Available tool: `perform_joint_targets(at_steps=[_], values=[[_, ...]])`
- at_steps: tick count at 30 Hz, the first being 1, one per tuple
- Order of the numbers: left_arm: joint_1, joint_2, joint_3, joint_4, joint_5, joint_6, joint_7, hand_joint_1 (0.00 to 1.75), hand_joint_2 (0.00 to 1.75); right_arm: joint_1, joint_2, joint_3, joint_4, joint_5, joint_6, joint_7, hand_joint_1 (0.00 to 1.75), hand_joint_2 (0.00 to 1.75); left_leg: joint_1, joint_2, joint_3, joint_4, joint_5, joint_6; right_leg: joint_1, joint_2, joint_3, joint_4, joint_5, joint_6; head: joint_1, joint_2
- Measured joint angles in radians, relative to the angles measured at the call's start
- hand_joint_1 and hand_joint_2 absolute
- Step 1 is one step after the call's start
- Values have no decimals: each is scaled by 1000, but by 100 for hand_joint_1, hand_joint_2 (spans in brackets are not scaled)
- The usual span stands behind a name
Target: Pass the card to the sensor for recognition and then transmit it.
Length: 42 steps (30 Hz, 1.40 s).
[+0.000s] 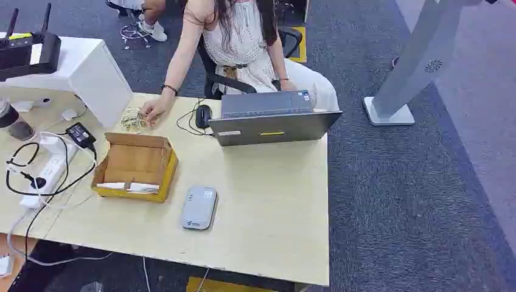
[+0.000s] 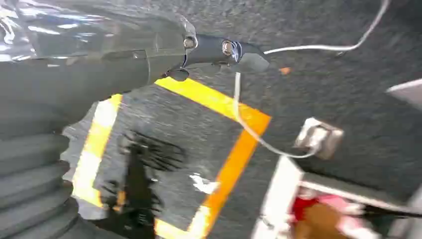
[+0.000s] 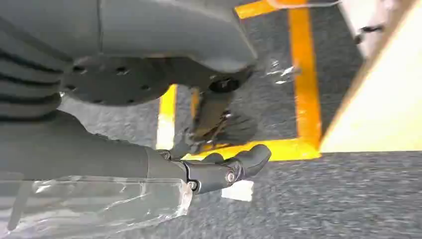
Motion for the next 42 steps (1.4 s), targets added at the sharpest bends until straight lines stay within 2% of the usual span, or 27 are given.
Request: perform_joint_targets(at_steps=[3, 7, 18, 20, 21, 22, 23, 24, 31, 32, 33, 34, 35, 36, 37, 38, 40, 42], values=[[-17, -15, 78, -11, -3, -29, -60, 0, 175, -14, 10, -30, 8, -10, 8, -47, 0, 0, 0, 0, 0, 0, 0, 0, 0, 0, 0, 0, 0, 0, 0, 0], [-22, -46, 155, -81, -5, -80, -126, 0, 175, -28, 21, -78, 19, -30, 10, -105, 0, 0, 0, 0, 0, 0, 0, 0, 0, 0, 0, 0, 0, 0, 0, 0], [-22, -52, 165, -95, -5, -89, -133, 0, 175, -28, 23, -84, 21, -31, 10, -112, 0, 0, 0, 0, 0, 0, 0, 0, 0, 0, 0, 0, 0, 0, 0, 0], [-22, -71, 193, -136, -5, -112, -150, 0, 175, -31, 26, -104, 26, -39, 11, -132, 0, 0, 0, 0, 0, 0, 0, 0, 0, 0, 1, 0, 0, 0, 0, 0], [-11, -96, 219, -212, 0, -143, -180, 0, 175, -34, 33, -136, 33, -50, 11, -164, 0, 0, 0, 0, 0, 0, 0, 0, 0, 0, 0, 0, 0, 0, 0, 0], [-6, -100, 219, -232, 2, -147, -186, 0, 175, -35, 34, -142, 34, -51, 11, -170, 0, 0, 0, 0, 0, 0, 0, 0, 0, 0, 0, 0, 0, 0, 0, 0], [24, -127, 219, -353, 28, -159, -216, 0, 175, -39, 41, -180, 43, -61, 12, -199, 0, 0, 0, 0, 0, 0, 0, 0, 0, 0, 0, 0, 0, 0, 0, 0], [77, -167, 209, -553, 68, -161, -255, 0, 175, -43, 50, -235, 53, -72, 14, -232, 0, 0, 0, 0, 0, 0, 0, 0, 0, 0, 0, 0, 0, 0, 0, 0], [141, -209, 153, -829, 95, -171, -296, 0, 175, -47, 60, -298, 68, -82, 27, -258, 0, 0, 0, 0, 1, 0, 1, 0, 0, 0, -2, 0, 0, 0, 0, 0], [166, -222, 131, -932, 82, -170, -299, 0, 175, -52, 64, -316, 73, -81, 27, -261, 0, 0, 3, 1, 0, 2, 0, -1, 2, 1, -4, 0, 0, 0, -3, 0], [186, -235, 84, -1082, 33, -156, -331, 0, 175, -56, 67, -340, 80, -69, 27, -270, 0, 0, 3, 1, -2, 3, 0, -1, 3, 1, -4, 0, 1, -1, -2, 0], [184, -241, 34, -1185, -29, -125, -369, 0, 175, -60, 70, -362, 85, -57, 27, -275, 0, 0, 2, -2, -3, 3, 1, 0, 2, -2, -3, 0, 1, 0, 3, 0], [173, -235, -9, -1250, -107, -63, -394, 0, 175, -65, 72, -376, 88, -39, 27, -273, 0, 0, 1, -5, -3, 2, 2, 1, 1, -6, -2, 0, 1, 0, 3, 0], [155, -221, -57, -1301, -223, 56, -402, 0, 175, -74, 77, -379, 91, -17, 25, -265, 0, 0, 1, -5, -2, 2, 2, 0, 1, -6, -1, 0, 1, 0, 3, 0], [139, -209, -100, -1330, -309, 160, -402, 0, 175, -83, 83, -380, 94, -3, 22, -255, 0, 0, 1, -5, -1, 2, 2, 0, 1, -5, -1, 1, 1, 0, 2, 0], [123, -198, -145, -1350, -372, 231, -394, 0, 175, -92, 86, -381, 95, 6, 16, -249, 0, 0, 1, -4, -2, 2, 3, -1, 1, -4, -1, 1, 2, 0, 1, 0], [95, -184, -203, -1387, -411, 284, -392, 0, 175, -104, 95, -386, 98, 14, 10, -245, 0, 0, 1, -4, -1, 2, 4, 0, 1, -4, 0, 1, 2, 0, 0, 0], [64, -169, -246, -1405, -560, 378, -344, 0, 175, -112, 100, -386, 102, 40, 13, -223, 0, 0, 1, -4, -1, 2, 4, 0, 1, -5, -2, 1, 2, -1, 0, 0]])
